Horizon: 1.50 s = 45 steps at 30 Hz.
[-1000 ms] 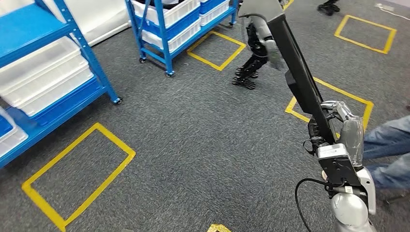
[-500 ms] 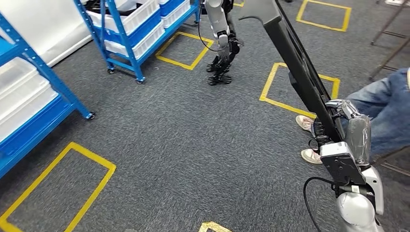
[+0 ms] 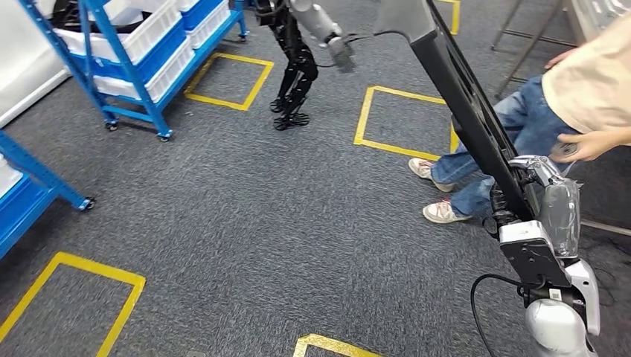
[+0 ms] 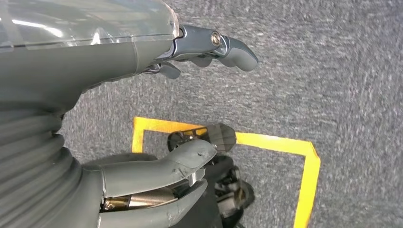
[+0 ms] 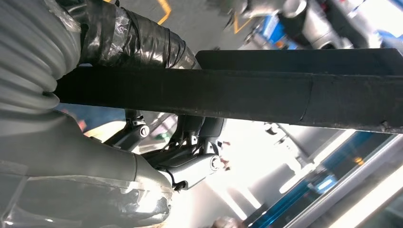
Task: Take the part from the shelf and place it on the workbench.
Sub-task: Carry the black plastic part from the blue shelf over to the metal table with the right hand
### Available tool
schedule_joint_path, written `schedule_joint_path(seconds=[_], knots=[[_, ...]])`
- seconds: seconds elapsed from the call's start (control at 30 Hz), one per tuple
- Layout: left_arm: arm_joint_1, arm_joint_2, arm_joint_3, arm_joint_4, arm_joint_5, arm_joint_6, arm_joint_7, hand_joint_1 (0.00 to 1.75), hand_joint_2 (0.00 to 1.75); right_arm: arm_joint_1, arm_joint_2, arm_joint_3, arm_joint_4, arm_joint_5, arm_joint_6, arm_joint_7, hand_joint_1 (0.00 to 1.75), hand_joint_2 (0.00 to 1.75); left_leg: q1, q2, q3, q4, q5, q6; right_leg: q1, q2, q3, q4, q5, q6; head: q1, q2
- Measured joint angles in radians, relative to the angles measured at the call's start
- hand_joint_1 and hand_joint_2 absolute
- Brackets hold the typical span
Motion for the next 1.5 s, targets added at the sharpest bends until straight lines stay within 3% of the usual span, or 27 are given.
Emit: schedule_joint_path(seconds=[0.07,0.1,0.17,0.23,0.3,0.37,0.43,0.47,0.5,0.53,0.6,0.67,0.73,0.8,0.87,0.93,0.97,1.03,1.13,1.17,1.23,1.27,1.33,1.37,1.43,1.47,1.5], knots=[[-0.001,0.0,0.0,0.0,0.001,0.0,0.0,0.0,1.75,0.002,-0.001,-0.004,-0.003,0.0,0.0,0.0,1.75,1.75,-0.001,0.022,0.001,0.01,-0.01,-0.009,0.002,-0.033,0.074,-0.127,0.053,0.0,0.0,0.0],[-0.001,-0.001,0.0,0.0,0.002,0.0,0.0,0.0,1.75,0.003,-0.002,-0.007,-0.005,0.0,0.0,0.0,1.75,1.75,-0.003,0.031,0.001,0.016,-0.016,-0.015,0.005,-0.046,0.103,-0.178,0.068,-0.007,0.0,0.0],[-0.002,-0.001,0.0,0.0,0.005,-0.001,0.0,0.0,1.75,0.008,-0.003,-0.014,-0.009,0.002,0.001,0.001,1.75,1.75,-0.008,0.046,0.003,0.023,-0.024,-0.027,0.013,-0.055,0.119,-0.215,0.07,-0.024,-0.001,0.0],[-0.004,-0.001,0.002,0.0,0.008,-0.002,0.0,0.0,1.75,0.016,-0.005,-0.023,-0.012,0.008,0.003,0.003,1.75,1.75,-0.007,0.056,0.006,0.026,-0.031,-0.035,0.012,-0.034,0.116,-0.216,0.073,-0.038,-0.001,0.0],[-0.005,-0.001,0.005,0.0,0.012,-0.003,0.0,0.0,1.75,0.02,-0.007,-0.031,-0.017,0.016,0.008,0.006,1.75,1.75,-0.003,0.023,-0.007,0.064,-0.065,-0.044,0.007,-0.017,0.116,-0.22,0.077,-0.051,-0.001,0.0],[-0.002,-0.001,0.009,0.0,0.016,-0.004,0.001,0.0,1.75,0.021,-0.008,-0.034,-0.021,0.025,0.014,0.009,1.75,1.75,0.002,-0.023,-0.055,0.176,-0.13,-0.049,0.005,0.002,0.116,-0.221,0.079,-0.06,-0.001,0.0],[0.002,-0.001,0.013,0.0,0.018,-0.006,0.002,0.0,1.75,0.024,-0.008,-0.035,-0.022,0.032,0.019,0.012,1.75,1.75,0.002,-0.036,-0.109,0.292,-0.172,-0.051,0.006,0.025,0.115,-0.221,0.079,-0.063,-0.001,0.0],[0.004,-0.001,0.014,0.0,0.018,-0.007,0.003,0.0,1.75,0.025,-0.008,-0.037,-0.022,0.035,0.021,0.014,1.75,1.75,0.002,-0.038,-0.119,0.309,-0.165,-0.051,0.007,0.038,0.115,-0.219,0.079,-0.063,-0.001,0.0],[0.005,-0.001,0.015,0.0,0.018,-0.008,0.004,0.0,1.75,0.026,-0.009,-0.04,-0.022,0.039,0.024,0.017,1.75,1.75,0.003,-0.04,-0.11,0.285,-0.137,-0.049,0.007,0.052,0.115,-0.218,0.079,-0.063,-0.001,0.0],[0.005,-0.001,0.016,0.0,0.018,-0.009,0.004,0.0,1.75,0.027,-0.009,-0.042,-0.022,0.043,0.027,0.02,1.75,1.75,0.003,-0.05,-0.086,0.228,-0.097,-0.045,0.007,0.065,0.115,-0.216,0.079,-0.063,-0.001,0.0],[0.005,0.0,0.019,0.0,0.019,-0.011,0.004,0.0,1.75,0.026,-0.013,-0.048,-0.023,0.055,0.031,0.026,1.75,1.75,0.004,-0.095,-0.034,0.104,-0.038,-0.035,0.007,0.09,0.112,-0.211,0.08,-0.058,-0.001,0.0],[0.005,0.001,0.022,0.0,0.02,-0.012,0.004,0.0,1.75,0.026,-0.019,-0.054,-0.024,0.066,0.033,0.033,1.75,1.75,0.003,-0.124,-0.014,0.052,-0.028,-0.029,0.006,0.112,0.102,-0.21,0.086,-0.046,-0.001,0.0],[0.003,0.001,0.023,0.0,0.021,-0.014,0.003,0.0,1.75,0.031,-0.027,-0.062,-0.025,0.074,0.036,0.037,1.75,1.75,0.002,-0.107,-0.012,0.042,-0.024,-0.02,0.002,0.126,0.093,-0.213,0.094,-0.03,-0.001,0.0],[0.002,0.0,0.023,0.0,0.021,-0.014,0.003,0.0,1.75,0.035,-0.035,-0.072,-0.026,0.077,0.037,0.039,1.75,1.75,0.004,-0.082,-0.01,0.029,-0.013,-0.006,0.004,0.083,0.081,-0.192,0.077,-0.02,0.0,0.0],[0.004,-0.001,0.024,0.0,0.021,-0.014,0.002,0.0,1.75,0.033,-0.041,-0.078,-0.027,0.079,0.037,0.04,1.75,1.75,0.003,-0.057,-0.009,0.022,-0.008,0.003,0.007,0.023,0.042,-0.103,0.022,-0.014,0.001,0.0],[0.006,0.0,0.024,0.0,0.021,-0.014,0.002,0.0,1.75,0.034,-0.042,-0.079,-0.027,0.082,0.038,0.042,1.75,1.75,0.001,-0.029,-0.012,0.023,-0.008,0.005,0.006,0.008,-0.006,0.01,-0.029,-0.01,0.001,0.0],[0.006,0.0,0.024,0.0,0.021,-0.014,0.002,0.0,1.75,0.035,-0.042,-0.08,-0.027,0.085,0.038,0.044,1.75,1.75,0.0,-0.015,-0.013,0.025,-0.009,0.006,0.005,0.007,-0.014,0.034,-0.032,-0.008,0.001,0.0],[0.005,0.0,0.024,0.0,0.021,-0.014,0.002,0.0,1.75,0.037,-0.044,-0.082,-0.027,0.092,0.038,0.048,1.75,1.75,0.0,0.011,-0.013,0.028,-0.013,0.003,0.005,-0.003,0.028,-0.028,0.012,-0.008,0.001,0.0],[0.003,-0.001,0.024,0.0,0.019,-0.014,0.001,0.0,1.75,0.036,-0.05,-0.087,-0.029,0.1,0.038,0.049,1.75,1.75,-0.006,0.041,-0.01,0.036,-0.022,-0.008,0.016,-0.054,0.121,-0.196,0.065,-0.022,0.001,0.0],[0.003,-0.001,0.024,0.0,0.018,-0.014,0.001,0.0,1.75,0.035,-0.051,-0.089,-0.029,0.103,0.039,0.05,1.75,1.75,-0.009,0.049,-0.009,0.036,-0.024,-0.013,0.02,-0.061,0.128,-0.214,0.064,-0.029,0.001,0.0],[0.002,-0.001,0.024,0.0,0.018,-0.014,0.002,0.0,1.75,0.036,-0.053,-0.094,-0.03,0.107,0.039,0.051,1.75,1.75,-0.012,0.067,-0.006,0.035,-0.027,-0.02,0.023,-0.042,0.125,-0.216,0.066,-0.04,0.0,0.0],[0.001,-0.001,0.024,0.0,0.018,-0.015,0.002,0.0,1.75,0.037,-0.055,-0.097,-0.031,0.107,0.04,0.052,1.75,1.75,-0.011,0.062,-0.005,0.039,-0.033,-0.025,0.02,-0.033,0.124,-0.219,0.069,-0.045,0.0,0.0],[0.0,-0.001,0.025,0.0,0.019,-0.015,0.002,0.0,1.75,0.035,-0.059,-0.101,-0.032,0.111,0.045,0.057,1.75,1.75,-0.007,0.019,-0.025,0.09,-0.072,-0.034,0.013,-0.014,0.124,-0.224,0.075,-0.057,0.0,0.0],[0.001,-0.001,0.025,0.0,0.02,-0.016,0.002,0.0,1.75,0.034,-0.061,-0.102,-0.033,0.113,0.049,0.06,1.75,1.75,-0.004,-0.01,-0.05,0.146,-0.105,-0.037,0.012,-0.004,0.123,-0.225,0.077,-0.061,0.0,0.0],[0.004,-0.001,0.028,0.0,0.021,-0.017,0.003,0.0,1.75,0.033,-0.063,-0.103,-0.033,0.12,0.056,0.066,1.75,1.75,-0.004,-0.036,-0.109,0.275,-0.161,-0.039,0.012,0.018,0.12,-0.224,0.078,-0.065,0.0,0.0],[0.006,-0.001,0.029,0.0,0.021,-0.017,0.004,0.0,1.75,0.034,-0.064,-0.104,-0.033,0.123,0.059,0.069,1.75,1.75,-0.004,-0.038,-0.127,0.311,-0.166,-0.039,0.013,0.032,0.119,-0.223,0.078,-0.066,0.0,0.0],[0.007,0.0,0.029,0.0,0.021,-0.017,0.004,0.0,1.75,0.034,-0.066,-0.104,-0.033,0.124,0.061,0.072,1.75,1.75,-0.004,-0.04,-0.128,0.31,-0.15,-0.038,0.013,0.045,0.118,-0.221,0.078,-0.066,0.0,0.0]])
